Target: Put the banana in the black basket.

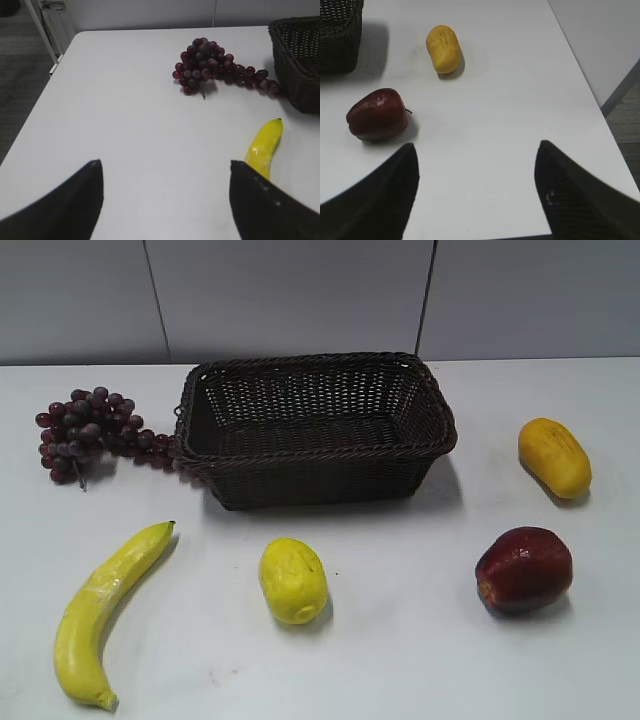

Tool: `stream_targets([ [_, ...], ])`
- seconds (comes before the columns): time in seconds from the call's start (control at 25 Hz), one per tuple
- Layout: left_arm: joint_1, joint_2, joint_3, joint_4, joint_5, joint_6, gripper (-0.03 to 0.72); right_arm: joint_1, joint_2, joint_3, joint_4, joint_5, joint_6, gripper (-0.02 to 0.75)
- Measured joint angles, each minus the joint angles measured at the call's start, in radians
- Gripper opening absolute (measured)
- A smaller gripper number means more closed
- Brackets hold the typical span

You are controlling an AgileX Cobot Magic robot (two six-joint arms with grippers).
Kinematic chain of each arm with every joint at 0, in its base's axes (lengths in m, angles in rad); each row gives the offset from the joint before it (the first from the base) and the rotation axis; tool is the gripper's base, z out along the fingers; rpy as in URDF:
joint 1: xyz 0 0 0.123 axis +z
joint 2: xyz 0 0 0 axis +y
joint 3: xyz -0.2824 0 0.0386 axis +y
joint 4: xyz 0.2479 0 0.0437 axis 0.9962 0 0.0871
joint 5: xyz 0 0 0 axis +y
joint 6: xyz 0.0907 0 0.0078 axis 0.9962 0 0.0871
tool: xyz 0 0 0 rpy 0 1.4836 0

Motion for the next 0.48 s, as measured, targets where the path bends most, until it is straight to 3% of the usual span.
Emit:
stream_targets([
  [0.28,-0.006,0.208,0.000,-0.021,-0.128,0.000,0.583,0.000,0.000,0.000,0.000,0.000,0.000,0.551],
  [0.48,-0.073,0.373,0.000,-0.026,-0.197,0.045,0.583,0.000,0.000,0.000,0.000,0.000,0.000,0.551],
])
